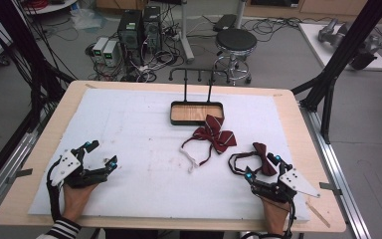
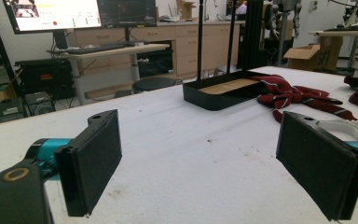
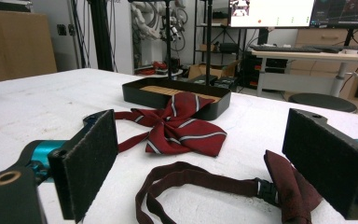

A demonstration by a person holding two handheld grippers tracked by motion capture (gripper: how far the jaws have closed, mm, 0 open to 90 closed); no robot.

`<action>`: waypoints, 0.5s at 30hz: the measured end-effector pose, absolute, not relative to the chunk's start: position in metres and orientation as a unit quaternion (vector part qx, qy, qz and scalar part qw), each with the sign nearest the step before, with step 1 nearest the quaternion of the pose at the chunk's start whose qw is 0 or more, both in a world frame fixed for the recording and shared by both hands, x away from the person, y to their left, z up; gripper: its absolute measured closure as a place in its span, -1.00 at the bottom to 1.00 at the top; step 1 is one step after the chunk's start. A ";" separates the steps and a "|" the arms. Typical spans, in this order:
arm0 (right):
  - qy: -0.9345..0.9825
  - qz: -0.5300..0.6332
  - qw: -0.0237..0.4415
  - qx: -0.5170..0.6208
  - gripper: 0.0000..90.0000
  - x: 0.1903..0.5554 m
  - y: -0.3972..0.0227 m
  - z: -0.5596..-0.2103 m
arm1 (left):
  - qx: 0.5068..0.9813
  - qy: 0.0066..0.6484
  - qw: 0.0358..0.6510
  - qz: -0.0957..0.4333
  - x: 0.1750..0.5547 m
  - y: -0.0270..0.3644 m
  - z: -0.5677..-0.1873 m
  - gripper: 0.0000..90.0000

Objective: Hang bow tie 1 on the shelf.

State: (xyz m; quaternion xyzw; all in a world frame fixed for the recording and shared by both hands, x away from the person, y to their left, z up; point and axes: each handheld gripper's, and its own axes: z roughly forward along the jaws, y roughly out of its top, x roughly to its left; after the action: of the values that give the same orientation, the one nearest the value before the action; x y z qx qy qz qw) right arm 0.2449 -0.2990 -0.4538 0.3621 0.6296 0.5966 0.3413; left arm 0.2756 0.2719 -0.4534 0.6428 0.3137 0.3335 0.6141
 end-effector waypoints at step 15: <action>0.637 0.588 0.340 0.364 -0.79 0.247 -0.298 -0.453 | 0.643 0.311 0.614 0.336 0.275 0.272 -0.454 -0.68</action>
State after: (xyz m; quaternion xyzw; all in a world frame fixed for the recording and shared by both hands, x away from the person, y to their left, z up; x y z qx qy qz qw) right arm 0.2469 -0.2980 -0.4530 0.3641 0.6373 0.5882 0.3395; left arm 0.2751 0.2717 -0.4535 0.6428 0.3114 0.3355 0.6142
